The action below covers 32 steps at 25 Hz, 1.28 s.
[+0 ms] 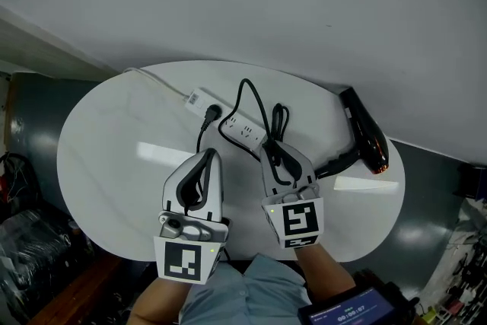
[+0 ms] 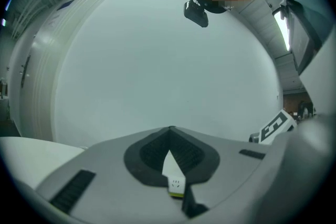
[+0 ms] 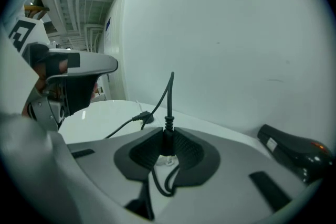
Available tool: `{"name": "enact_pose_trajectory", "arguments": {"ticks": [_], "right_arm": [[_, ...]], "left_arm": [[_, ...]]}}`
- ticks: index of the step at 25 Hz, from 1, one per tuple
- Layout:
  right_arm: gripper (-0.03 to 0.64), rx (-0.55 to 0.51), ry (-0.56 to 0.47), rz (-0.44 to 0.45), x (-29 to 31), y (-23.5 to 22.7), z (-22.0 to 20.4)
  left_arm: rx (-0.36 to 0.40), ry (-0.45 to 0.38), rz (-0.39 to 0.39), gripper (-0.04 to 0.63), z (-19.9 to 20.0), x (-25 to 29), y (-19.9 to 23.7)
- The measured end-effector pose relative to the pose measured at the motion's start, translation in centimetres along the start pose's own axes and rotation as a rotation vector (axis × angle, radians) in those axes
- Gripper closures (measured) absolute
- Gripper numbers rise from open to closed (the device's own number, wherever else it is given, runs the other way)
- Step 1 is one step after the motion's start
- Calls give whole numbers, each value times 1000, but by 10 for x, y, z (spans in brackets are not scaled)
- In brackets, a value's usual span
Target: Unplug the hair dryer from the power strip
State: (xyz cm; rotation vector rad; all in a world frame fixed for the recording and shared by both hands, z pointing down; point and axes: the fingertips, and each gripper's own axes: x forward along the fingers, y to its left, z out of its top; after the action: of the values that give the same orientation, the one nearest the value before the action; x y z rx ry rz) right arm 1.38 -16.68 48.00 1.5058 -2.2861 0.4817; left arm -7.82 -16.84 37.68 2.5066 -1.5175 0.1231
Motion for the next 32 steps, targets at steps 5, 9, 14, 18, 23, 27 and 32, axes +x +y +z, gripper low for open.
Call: {"name": "enact_pose_trajectory", "arguments": {"ticks": [5,9,14,18,23,27,32], "right_arm": [[558,66,-1,-91,-46,-19,-20],[558,113,21,-169,-84,-33,-46],[555,251,66,-219,-116,-42,-86],[481,322,40,-246,-131,-49,-97],[465,277,-65,-252,-148,-46,-63],[469,207,-191,-228,-166,-32,-10],[554,48,-388,-188,-193,-8,79]], "left_arm": [[24,-25,-76,597,10,-12,-30],[64,-61,-149,597,15,-25,-58],[119,-95,-220,597,22,-44,-87],[135,-106,-238,597,24,-56,-100],[160,-154,-234,597,40,-74,-108],[156,-203,-214,597,65,-88,-109],[201,-313,-184,597,111,-97,-103]]}}
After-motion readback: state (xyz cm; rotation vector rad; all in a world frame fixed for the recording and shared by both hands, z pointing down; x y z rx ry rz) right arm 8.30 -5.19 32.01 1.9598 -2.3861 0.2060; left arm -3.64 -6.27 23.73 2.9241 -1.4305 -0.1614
